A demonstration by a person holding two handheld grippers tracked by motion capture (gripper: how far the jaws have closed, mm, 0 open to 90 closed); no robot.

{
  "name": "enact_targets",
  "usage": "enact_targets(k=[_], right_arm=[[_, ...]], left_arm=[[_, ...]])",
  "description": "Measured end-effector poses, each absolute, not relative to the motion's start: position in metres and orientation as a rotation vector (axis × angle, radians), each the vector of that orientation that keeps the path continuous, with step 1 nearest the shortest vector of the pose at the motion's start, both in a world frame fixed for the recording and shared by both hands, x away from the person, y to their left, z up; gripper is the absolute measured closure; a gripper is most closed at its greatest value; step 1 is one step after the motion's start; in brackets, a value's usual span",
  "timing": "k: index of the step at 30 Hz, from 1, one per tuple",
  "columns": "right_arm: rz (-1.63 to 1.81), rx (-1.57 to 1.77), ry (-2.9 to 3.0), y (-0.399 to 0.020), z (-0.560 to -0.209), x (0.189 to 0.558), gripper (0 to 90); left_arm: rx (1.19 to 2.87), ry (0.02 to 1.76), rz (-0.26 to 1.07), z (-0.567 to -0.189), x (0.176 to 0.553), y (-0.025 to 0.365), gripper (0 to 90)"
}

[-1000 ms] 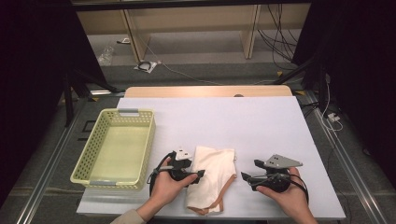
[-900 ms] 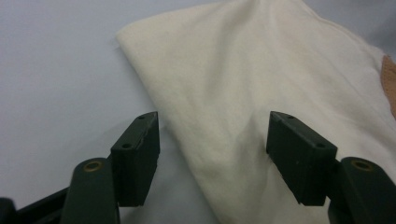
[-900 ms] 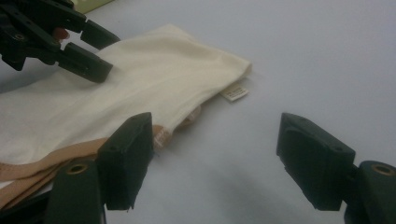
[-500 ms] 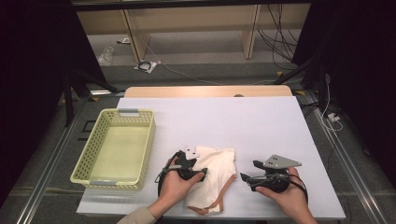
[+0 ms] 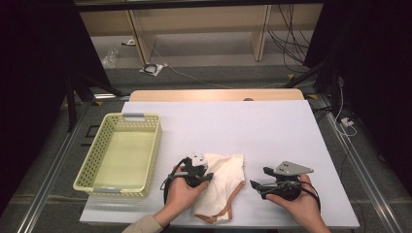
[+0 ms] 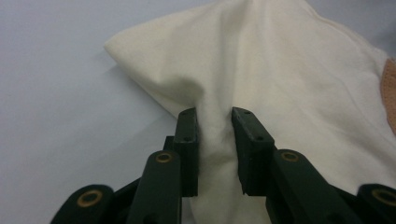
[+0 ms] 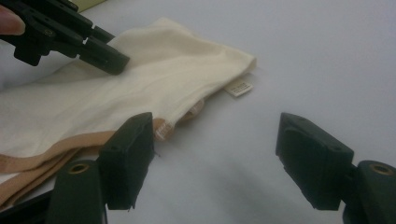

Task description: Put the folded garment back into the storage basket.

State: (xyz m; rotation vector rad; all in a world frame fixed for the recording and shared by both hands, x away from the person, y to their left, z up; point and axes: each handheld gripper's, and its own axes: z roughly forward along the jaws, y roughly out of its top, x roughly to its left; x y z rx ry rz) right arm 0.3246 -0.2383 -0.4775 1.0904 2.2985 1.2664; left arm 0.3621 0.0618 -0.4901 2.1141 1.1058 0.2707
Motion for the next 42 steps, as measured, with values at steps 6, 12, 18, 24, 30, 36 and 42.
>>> enact_targets(k=[6, 12, 18, 24, 30, 36, 42], right_arm=[[1.272, 1.093, 2.297, -0.238, -0.478, 0.325, 29.0], [1.269, 1.087, 2.304, -0.238, -0.478, 0.325, 29.0], [1.261, 1.085, 2.311, -0.238, -0.478, 0.325, 29.2], [1.268, 1.082, 2.301, -0.238, -0.478, 0.325, 28.9], [1.276, 1.091, 2.286, -0.24, -0.477, 0.325, 28.3], [1.289, 1.09, 2.266, -0.243, -0.476, 0.326, 27.3], [1.309, 1.083, 2.249, -0.245, -0.475, 0.326, 26.4]], left_arm=[[2.067, 1.122, 0.222, -0.493, 0.362, 0.065, 80.0], [2.052, 1.103, 0.206, -0.494, 0.363, 0.068, 82.3], [2.061, 1.045, 0.207, -0.495, 0.363, 0.07, 83.3], [2.044, 1.037, 0.196, -0.494, 0.361, 0.07, 83.9], [2.024, 1.015, 0.166, -0.486, 0.36, 0.07, 84.0], [2.002, 0.983, 0.169, -0.477, 0.358, 0.072, 84.1], [1.99, 0.94, 0.192, -0.469, 0.355, 0.072, 84.0]])
